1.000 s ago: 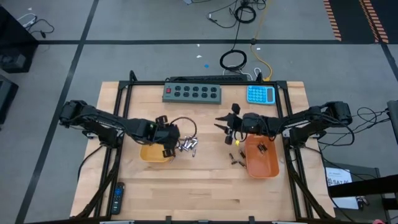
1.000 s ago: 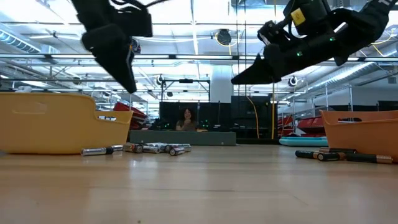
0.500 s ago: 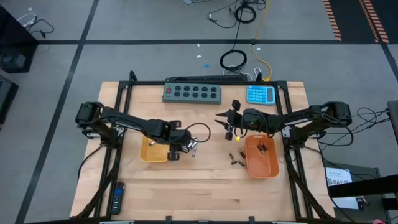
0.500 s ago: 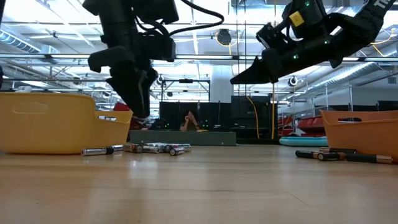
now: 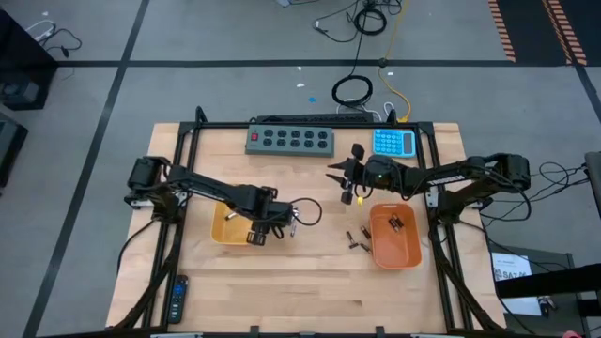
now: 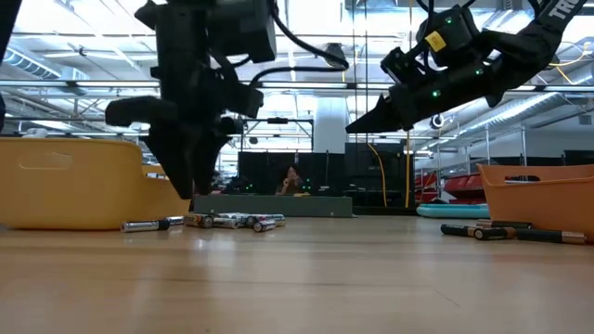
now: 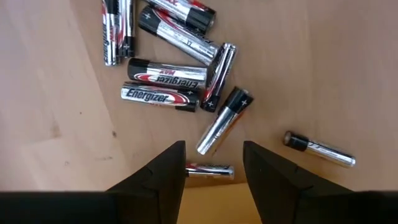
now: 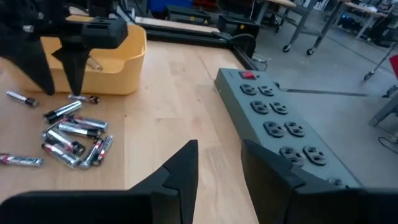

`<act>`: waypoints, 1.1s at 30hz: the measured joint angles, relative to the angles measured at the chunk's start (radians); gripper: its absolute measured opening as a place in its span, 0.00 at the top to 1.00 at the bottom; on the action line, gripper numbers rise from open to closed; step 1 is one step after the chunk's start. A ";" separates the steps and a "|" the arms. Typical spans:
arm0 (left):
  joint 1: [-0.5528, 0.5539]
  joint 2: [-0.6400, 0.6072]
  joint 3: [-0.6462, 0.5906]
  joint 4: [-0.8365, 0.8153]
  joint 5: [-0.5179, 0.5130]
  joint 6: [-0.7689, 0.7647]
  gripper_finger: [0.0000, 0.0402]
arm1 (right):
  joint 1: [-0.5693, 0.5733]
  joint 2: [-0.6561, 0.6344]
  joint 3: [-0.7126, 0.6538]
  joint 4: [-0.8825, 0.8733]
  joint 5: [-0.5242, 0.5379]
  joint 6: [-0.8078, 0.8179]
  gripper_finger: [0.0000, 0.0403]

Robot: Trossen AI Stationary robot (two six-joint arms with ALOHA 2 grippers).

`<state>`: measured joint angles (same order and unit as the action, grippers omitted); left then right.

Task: Sort batteries
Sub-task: Put the silver battery into the yellow bin

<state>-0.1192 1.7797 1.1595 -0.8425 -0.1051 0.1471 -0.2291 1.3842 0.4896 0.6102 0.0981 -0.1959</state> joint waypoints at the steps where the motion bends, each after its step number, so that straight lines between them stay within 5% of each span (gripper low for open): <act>1: 0.000 0.007 0.000 0.004 0.001 0.009 0.57 | 0.000 0.000 0.000 -0.004 0.000 0.000 0.72; 33: 0.097 0.066 0.046 -0.023 0.089 0.119 0.57 | 0.000 0.000 0.000 -0.028 0.000 0.016 0.72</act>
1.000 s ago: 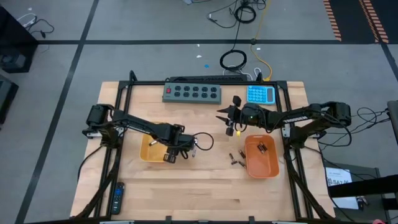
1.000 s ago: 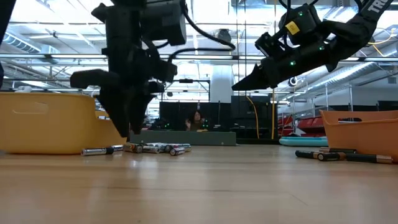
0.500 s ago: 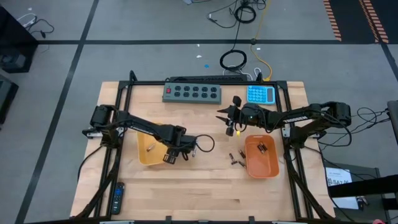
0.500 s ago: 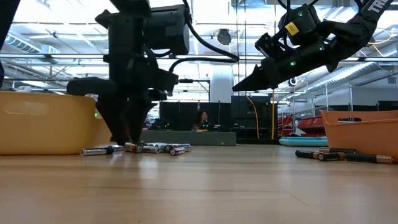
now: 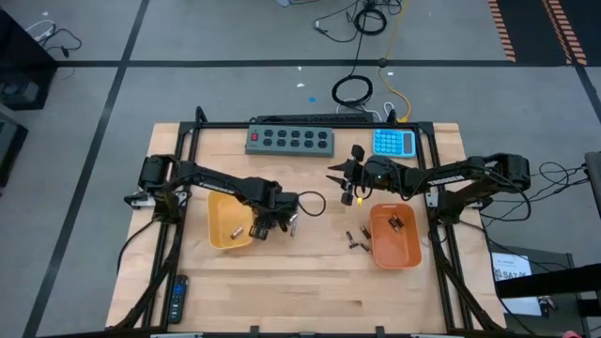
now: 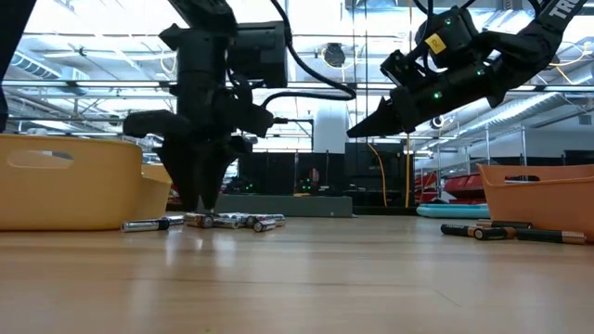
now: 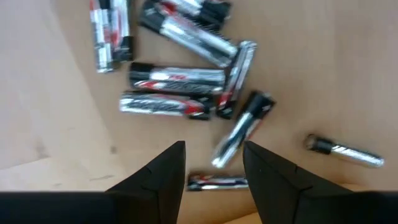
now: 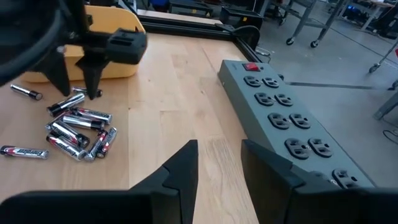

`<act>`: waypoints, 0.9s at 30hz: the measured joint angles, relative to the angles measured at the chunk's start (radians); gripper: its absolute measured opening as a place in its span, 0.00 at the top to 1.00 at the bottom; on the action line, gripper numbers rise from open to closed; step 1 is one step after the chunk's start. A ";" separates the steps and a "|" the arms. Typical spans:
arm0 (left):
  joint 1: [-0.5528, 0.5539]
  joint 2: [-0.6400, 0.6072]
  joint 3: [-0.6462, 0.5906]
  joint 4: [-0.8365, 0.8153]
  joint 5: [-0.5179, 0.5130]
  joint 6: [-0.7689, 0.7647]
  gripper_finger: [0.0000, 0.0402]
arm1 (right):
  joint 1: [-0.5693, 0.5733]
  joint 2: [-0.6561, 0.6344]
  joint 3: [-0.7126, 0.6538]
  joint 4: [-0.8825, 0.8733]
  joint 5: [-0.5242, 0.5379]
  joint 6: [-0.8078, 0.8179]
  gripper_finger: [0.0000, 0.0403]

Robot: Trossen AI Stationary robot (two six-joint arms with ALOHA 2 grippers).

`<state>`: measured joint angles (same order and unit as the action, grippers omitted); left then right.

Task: Sort batteries
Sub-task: Put the silver battery into the yellow bin

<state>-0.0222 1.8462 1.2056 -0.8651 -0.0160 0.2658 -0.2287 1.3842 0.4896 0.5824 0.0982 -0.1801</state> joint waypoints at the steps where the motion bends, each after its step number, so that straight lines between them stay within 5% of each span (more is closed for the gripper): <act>1: 0.010 0.000 0.012 -0.013 0.000 0.004 0.57 | 0.000 0.000 0.000 -0.001 0.000 0.000 0.72; 17: 0.120 0.000 0.098 0.154 0.042 0.067 0.61 | -0.001 0.000 0.000 -0.024 -0.024 0.011 0.72; 27: 0.128 0.097 0.151 0.031 0.073 -0.021 0.61 | -0.002 0.000 -0.062 0.060 -0.021 0.032 0.72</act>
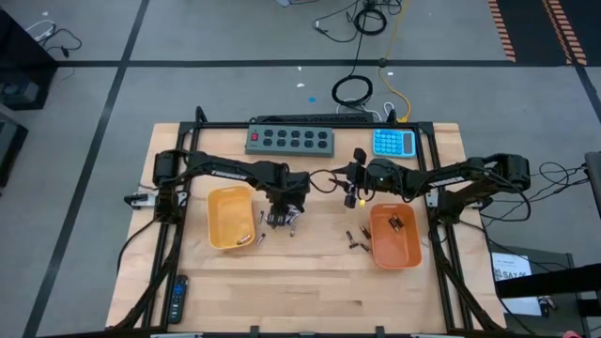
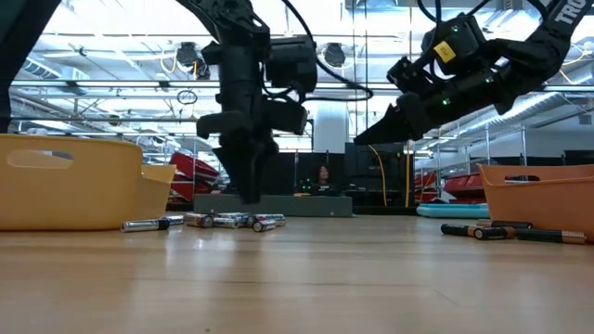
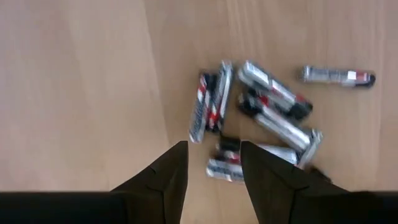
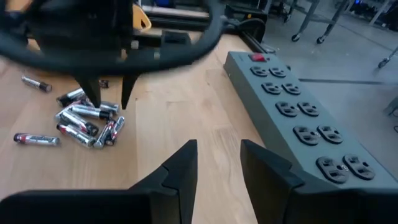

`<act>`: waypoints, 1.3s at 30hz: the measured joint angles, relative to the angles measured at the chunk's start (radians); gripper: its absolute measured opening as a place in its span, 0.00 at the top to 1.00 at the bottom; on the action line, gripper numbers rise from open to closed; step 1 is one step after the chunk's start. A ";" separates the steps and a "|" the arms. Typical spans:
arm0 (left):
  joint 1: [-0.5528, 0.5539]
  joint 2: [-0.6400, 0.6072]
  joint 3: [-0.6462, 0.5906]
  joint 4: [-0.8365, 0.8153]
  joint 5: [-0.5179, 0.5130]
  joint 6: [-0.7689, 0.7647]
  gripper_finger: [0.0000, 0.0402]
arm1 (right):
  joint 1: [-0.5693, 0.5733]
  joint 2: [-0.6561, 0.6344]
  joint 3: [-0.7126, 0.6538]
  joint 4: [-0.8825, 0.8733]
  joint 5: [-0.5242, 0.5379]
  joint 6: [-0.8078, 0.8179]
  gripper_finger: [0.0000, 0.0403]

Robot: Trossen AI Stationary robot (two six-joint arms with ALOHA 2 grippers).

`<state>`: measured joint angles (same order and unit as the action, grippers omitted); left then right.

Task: Sort batteries
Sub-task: Put the silver battery into the yellow bin

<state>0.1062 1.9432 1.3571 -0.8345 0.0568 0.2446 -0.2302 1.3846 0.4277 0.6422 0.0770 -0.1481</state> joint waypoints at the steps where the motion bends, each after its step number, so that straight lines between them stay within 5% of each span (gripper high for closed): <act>1: 0.000 0.002 0.002 -0.014 -0.001 -0.014 0.61 | 0.000 0.000 -0.005 0.007 0.002 0.001 0.72; 23: 0.000 0.002 0.004 -0.096 0.029 -0.410 0.61 | 0.001 0.000 -0.007 -0.008 0.004 0.029 0.72; 39: -0.002 0.002 -0.024 -0.061 0.010 -0.476 0.61 | 0.001 0.000 -0.007 -0.008 0.002 0.032 0.72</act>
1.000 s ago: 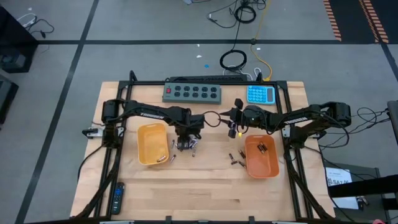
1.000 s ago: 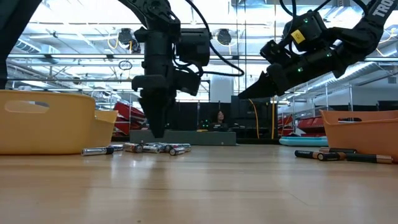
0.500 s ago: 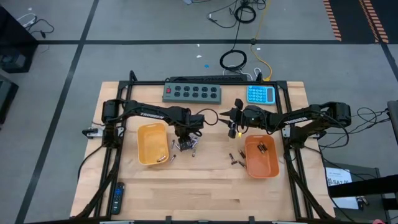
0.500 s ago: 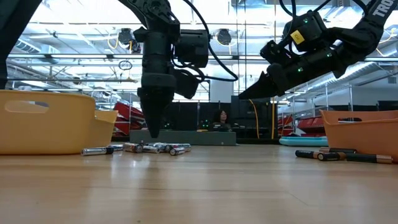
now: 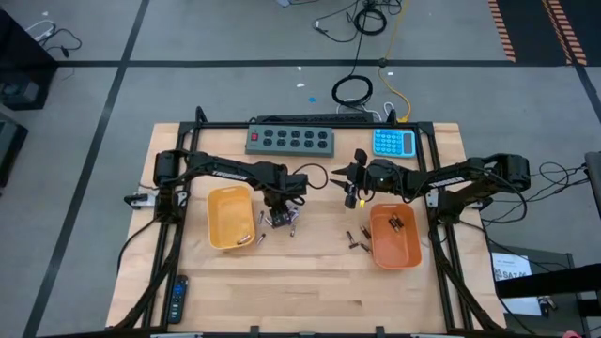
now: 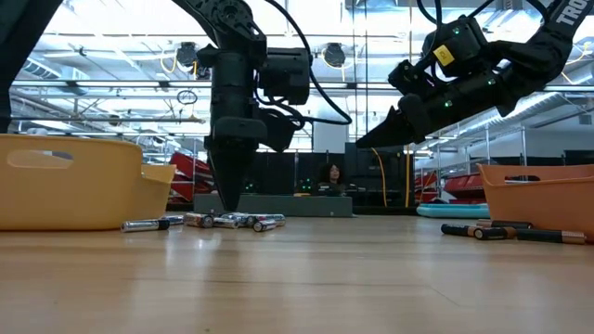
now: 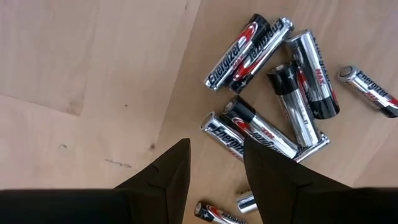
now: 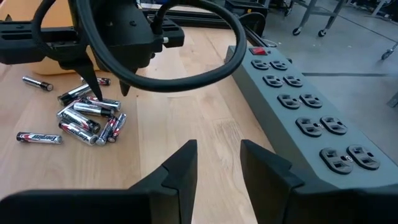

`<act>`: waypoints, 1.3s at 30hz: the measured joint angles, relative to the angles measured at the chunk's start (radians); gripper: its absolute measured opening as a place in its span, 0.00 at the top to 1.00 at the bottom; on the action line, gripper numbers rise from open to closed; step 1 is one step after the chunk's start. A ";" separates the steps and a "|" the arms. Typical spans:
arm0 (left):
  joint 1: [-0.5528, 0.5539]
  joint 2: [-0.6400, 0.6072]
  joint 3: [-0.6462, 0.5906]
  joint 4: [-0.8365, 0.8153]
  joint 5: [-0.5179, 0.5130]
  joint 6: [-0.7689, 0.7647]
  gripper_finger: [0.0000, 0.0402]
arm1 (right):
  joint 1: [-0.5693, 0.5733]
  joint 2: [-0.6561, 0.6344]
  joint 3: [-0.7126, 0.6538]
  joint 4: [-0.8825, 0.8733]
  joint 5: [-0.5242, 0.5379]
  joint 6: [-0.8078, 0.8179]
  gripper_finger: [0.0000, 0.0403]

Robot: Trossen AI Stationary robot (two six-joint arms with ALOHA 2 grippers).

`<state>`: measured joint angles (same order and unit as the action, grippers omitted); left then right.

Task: Sort batteries
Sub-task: Put the silver battery into the yellow bin

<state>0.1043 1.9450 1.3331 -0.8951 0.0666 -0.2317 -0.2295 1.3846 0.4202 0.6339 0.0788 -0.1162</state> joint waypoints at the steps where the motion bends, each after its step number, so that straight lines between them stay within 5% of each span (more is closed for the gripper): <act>1: 0.000 0.000 0.000 0.000 0.000 0.000 0.61 | 0.000 0.000 0.000 0.000 0.000 0.000 0.72; 35: 0.031 0.039 -0.050 -0.115 -0.010 0.002 0.61 | 0.002 0.000 0.001 -0.008 -0.002 0.000 0.72; 39: 0.033 0.036 -0.082 -0.087 -0.011 0.049 0.69 | 0.002 0.000 0.001 -0.008 -0.002 -0.001 0.72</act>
<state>0.1371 1.9812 1.2515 -0.9826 0.0552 -0.1829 -0.2272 1.3846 0.4210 0.6262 0.0769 -0.1168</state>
